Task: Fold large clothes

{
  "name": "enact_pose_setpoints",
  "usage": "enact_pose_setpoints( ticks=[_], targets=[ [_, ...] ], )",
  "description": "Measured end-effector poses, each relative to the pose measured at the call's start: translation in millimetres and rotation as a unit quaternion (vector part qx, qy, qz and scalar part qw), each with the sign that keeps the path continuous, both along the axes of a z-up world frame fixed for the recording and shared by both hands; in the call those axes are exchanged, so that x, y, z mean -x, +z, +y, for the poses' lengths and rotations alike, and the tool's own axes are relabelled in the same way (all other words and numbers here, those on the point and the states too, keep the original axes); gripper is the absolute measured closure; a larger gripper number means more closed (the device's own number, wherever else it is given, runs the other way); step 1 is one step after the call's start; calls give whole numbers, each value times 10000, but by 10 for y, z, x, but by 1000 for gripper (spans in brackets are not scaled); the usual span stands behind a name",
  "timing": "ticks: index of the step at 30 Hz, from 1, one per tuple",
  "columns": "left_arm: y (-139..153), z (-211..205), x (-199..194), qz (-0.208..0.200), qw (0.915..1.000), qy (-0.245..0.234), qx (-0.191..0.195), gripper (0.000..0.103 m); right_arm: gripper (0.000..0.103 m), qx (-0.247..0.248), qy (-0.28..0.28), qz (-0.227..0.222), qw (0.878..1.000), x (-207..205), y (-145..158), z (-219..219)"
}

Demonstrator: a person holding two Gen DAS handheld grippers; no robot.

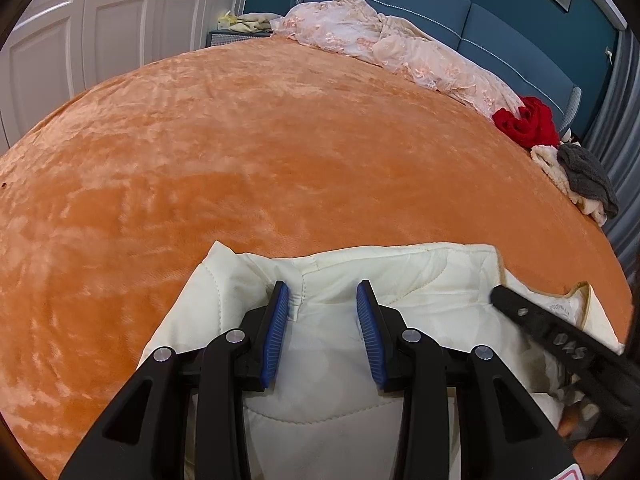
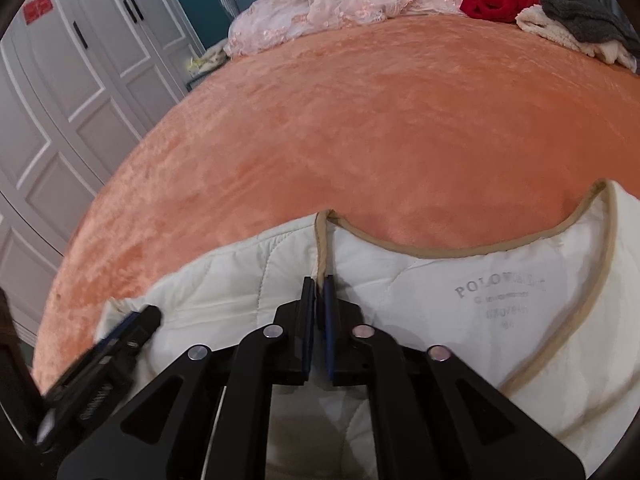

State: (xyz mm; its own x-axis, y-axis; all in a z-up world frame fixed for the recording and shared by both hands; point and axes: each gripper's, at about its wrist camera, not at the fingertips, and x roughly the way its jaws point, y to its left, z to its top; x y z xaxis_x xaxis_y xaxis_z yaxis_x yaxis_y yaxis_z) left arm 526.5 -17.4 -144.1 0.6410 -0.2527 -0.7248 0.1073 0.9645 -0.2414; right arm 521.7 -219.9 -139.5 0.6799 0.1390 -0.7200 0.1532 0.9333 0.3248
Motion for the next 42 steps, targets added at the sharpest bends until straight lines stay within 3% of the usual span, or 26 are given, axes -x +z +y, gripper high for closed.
enact_pose_setpoints(
  ticks=[2,4,8,11,15,16,24,26,27,28,31,35,42],
  targets=[
    [48,24,-36,114,9999,-21,51,67,90,-10,-182,-404,9990,201,239,-110],
    [173,46,-35,175,9998,-71,26,66,77,-49,-336,-778,9964,517,513,-332],
    [549,-67,103,-25,9981,-553,289,66,75,120,-608,-788,9950,1062,724,-978],
    [763,-423,146,-18,9928,-1057,564,64,73,324,-977,-470,9936,1296,657,-1490],
    [845,-1315,146,410,9736,-2061,892,37,73,-19,-1339,-74,9910,1419,448,-2018],
    [825,-1475,148,466,9705,-2186,907,35,73,-85,-1387,-27,9903,1423,411,-2096],
    [359,-2619,68,1078,9550,-2741,347,33,74,-308,-1318,163,9907,1316,116,-2336],
    [247,-2741,129,1082,9552,-2754,93,47,74,-359,-1276,136,9911,1313,31,-2343],
    [187,-2792,129,1089,9560,-2723,-92,68,74,-401,-1264,90,9911,1331,15,-2351],
    [129,-2824,138,1006,9594,-2610,-368,80,74,-451,-1262,51,9910,1344,2,-2364],
    [102,-2844,179,722,9642,-2459,-674,97,74,-458,-1293,94,9905,1325,16,-2376],
    [76,-2835,181,618,9661,-2407,-698,98,74,5,-1345,243,9906,1267,15,-2292],
    [6,-2900,348,42,9677,-2289,-1056,91,74,699,-1418,207,9872,1214,-91,-2133]
  ],
)
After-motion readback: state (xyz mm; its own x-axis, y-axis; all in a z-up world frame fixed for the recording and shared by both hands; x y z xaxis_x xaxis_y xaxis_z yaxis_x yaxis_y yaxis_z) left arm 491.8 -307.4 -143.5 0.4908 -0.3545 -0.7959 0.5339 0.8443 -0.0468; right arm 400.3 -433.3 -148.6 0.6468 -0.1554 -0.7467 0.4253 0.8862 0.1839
